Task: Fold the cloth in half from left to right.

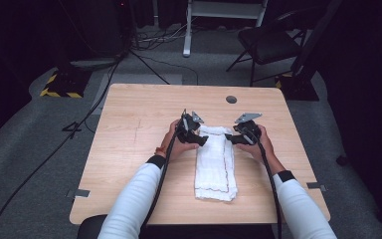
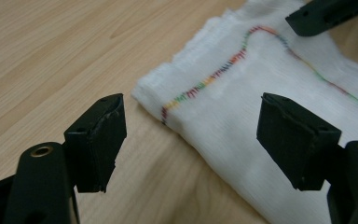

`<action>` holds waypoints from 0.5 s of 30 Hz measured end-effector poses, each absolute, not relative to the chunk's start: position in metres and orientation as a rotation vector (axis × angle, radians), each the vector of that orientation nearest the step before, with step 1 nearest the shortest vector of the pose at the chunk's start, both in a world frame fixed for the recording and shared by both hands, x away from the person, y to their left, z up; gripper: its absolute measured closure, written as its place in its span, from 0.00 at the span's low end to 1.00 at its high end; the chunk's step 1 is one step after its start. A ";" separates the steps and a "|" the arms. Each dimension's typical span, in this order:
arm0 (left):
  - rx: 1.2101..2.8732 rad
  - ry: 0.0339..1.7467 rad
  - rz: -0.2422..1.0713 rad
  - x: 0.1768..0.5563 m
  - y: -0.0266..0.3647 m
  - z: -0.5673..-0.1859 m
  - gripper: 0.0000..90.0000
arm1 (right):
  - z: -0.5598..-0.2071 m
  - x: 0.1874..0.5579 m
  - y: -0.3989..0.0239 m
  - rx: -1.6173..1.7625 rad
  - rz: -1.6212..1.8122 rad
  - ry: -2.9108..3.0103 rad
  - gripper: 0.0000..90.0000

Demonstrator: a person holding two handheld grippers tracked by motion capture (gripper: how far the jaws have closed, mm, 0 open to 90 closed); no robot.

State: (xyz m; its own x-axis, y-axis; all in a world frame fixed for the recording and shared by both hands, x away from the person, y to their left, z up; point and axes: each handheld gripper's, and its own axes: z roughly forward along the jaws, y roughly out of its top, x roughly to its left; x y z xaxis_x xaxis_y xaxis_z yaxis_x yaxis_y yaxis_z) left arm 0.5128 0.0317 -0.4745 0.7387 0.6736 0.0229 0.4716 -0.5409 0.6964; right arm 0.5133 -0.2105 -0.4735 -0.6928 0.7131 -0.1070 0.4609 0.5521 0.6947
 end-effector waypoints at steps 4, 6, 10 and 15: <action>2.247 0.919 0.347 0.527 0.029 -0.485 0.28 | -0.481 0.525 -0.209 0.994 0.915 2.411 0.54; 2.247 0.926 0.339 0.531 0.027 -0.489 0.27 | -0.483 0.529 -0.208 1.010 0.929 2.417 0.54; 2.261 0.914 0.330 0.534 0.026 -0.492 0.27 | -0.489 0.533 -0.205 1.011 0.944 2.426 0.55; 2.240 0.943 0.259 0.540 0.028 -0.495 0.29 | -0.490 0.537 -0.203 1.034 0.959 2.446 0.56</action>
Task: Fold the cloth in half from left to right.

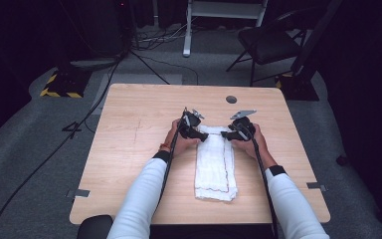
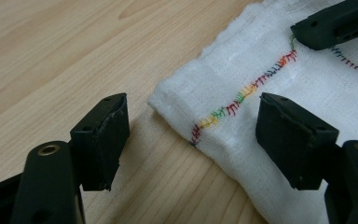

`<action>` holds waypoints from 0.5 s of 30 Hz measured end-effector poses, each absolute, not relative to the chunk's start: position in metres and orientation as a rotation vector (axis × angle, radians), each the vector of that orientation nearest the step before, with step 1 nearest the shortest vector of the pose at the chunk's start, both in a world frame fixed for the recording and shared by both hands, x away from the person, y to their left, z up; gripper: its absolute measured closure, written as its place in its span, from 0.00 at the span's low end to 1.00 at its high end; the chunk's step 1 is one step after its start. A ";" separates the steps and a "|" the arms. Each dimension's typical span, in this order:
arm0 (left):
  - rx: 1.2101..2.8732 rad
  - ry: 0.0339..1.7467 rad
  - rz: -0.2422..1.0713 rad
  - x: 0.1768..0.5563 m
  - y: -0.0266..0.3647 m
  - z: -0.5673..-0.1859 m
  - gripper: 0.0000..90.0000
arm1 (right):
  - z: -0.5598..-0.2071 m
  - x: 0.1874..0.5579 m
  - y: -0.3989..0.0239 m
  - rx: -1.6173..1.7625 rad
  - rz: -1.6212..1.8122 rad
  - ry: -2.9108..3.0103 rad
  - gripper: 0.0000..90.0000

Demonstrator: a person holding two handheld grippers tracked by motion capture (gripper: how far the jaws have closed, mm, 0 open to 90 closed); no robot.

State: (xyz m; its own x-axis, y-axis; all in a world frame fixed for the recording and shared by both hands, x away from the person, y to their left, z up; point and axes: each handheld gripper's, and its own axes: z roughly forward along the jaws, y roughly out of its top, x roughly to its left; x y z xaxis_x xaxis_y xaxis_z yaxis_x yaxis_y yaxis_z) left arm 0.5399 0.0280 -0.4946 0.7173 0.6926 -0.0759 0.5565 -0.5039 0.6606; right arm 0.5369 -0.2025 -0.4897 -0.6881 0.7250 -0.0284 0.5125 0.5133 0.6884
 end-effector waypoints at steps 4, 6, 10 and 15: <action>2.271 0.909 0.249 0.540 0.027 -0.493 0.32 | -0.489 0.544 -0.205 1.096 0.990 2.497 0.56; 2.276 0.887 0.237 0.539 0.027 -0.492 0.38 | -0.489 0.545 -0.205 1.074 0.991 2.512 0.59; 2.283 0.841 0.203 0.539 0.028 -0.491 0.52 | -0.488 0.544 -0.201 1.040 1.014 2.554 0.78; 2.295 0.803 0.144 0.539 0.027 -0.489 0.75 | -0.486 0.542 -0.197 1.014 0.993 2.574 0.90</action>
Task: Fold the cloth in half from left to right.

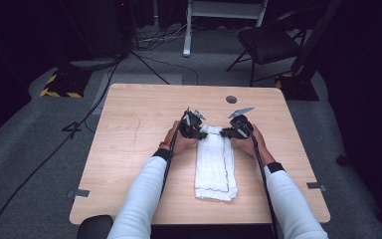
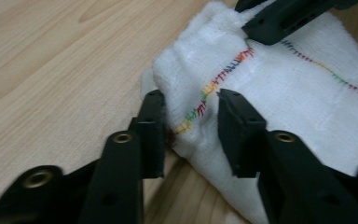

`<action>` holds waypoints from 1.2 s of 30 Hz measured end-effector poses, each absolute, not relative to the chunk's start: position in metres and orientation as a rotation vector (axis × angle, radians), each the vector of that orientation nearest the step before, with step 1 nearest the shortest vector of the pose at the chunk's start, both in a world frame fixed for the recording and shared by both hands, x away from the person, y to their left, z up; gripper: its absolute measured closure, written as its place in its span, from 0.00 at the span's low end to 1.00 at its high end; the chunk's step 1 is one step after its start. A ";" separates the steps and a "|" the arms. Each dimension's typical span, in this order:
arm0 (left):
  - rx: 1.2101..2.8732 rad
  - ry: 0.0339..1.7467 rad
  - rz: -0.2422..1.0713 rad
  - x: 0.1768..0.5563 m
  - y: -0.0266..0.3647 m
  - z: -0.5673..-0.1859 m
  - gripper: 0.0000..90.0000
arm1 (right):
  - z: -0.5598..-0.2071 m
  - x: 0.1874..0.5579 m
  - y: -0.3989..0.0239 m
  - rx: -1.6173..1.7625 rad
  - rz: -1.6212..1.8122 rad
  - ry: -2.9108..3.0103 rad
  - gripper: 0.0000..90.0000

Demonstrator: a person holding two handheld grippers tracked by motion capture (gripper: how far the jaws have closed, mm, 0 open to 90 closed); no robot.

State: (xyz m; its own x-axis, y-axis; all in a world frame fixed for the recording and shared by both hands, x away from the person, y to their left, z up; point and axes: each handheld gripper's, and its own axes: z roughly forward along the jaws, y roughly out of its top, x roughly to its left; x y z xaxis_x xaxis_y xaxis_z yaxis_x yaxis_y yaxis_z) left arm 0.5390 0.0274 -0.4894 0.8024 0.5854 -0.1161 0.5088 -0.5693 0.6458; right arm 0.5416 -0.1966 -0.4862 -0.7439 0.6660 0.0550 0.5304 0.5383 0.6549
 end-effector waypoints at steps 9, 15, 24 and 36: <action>2.309 0.778 0.318 0.542 0.020 -0.479 0.90 | -0.479 0.538 -0.189 0.938 0.921 2.439 0.93; 2.264 0.764 0.420 0.546 0.015 -0.453 0.90 | -0.460 0.537 -0.191 0.906 0.945 2.323 0.94; 2.194 0.678 0.480 0.541 0.023 -0.420 0.91 | -0.420 0.531 -0.196 0.823 1.004 2.242 0.94; 2.222 0.482 0.402 0.503 0.042 -0.415 0.91 | -0.412 0.492 -0.205 0.691 1.111 2.313 0.94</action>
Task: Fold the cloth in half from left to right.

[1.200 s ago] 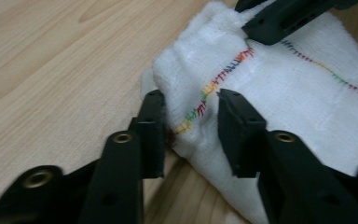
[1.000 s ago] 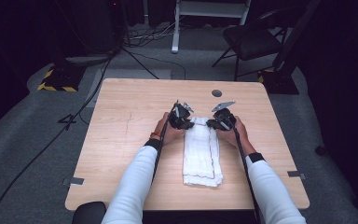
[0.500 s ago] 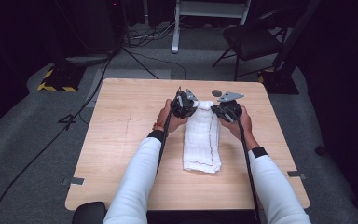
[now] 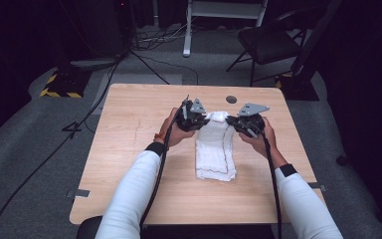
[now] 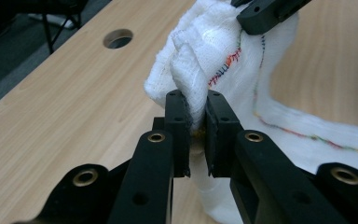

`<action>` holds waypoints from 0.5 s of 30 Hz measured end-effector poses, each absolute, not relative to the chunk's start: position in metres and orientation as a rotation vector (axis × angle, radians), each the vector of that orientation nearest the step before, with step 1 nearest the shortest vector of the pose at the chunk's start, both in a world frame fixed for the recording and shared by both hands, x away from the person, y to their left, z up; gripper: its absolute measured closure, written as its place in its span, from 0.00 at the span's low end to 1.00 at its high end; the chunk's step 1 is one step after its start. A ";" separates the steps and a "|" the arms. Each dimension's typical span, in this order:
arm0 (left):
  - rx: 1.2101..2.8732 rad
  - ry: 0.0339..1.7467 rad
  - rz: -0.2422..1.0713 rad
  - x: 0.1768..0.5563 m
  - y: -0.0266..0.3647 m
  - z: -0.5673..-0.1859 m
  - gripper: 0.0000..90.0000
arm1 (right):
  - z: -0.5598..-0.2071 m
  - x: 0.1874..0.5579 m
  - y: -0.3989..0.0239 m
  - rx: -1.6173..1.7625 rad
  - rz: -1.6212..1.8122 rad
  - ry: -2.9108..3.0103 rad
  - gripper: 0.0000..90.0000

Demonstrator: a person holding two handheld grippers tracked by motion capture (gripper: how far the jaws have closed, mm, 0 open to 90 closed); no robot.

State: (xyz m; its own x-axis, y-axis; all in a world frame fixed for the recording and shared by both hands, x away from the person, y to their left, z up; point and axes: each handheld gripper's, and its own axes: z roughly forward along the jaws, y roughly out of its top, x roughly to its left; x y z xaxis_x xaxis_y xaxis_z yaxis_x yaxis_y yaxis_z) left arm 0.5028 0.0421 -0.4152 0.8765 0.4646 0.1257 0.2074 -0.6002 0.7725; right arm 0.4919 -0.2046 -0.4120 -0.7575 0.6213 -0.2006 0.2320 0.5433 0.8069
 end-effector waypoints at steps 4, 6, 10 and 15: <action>2.228 0.427 0.356 0.486 0.048 -0.420 0.91 | -0.416 0.474 -0.209 0.643 1.145 2.363 0.94; 2.228 0.403 0.337 0.477 0.051 -0.422 0.91 | -0.417 0.465 -0.210 0.615 1.162 2.383 0.94; 2.233 0.356 0.320 0.460 0.054 -0.426 0.90 | -0.421 0.446 -0.213 0.568 1.202 2.412 0.94; 2.258 0.310 0.282 0.441 0.056 -0.435 0.89 | -0.430 0.425 -0.216 0.524 1.236 2.464 0.94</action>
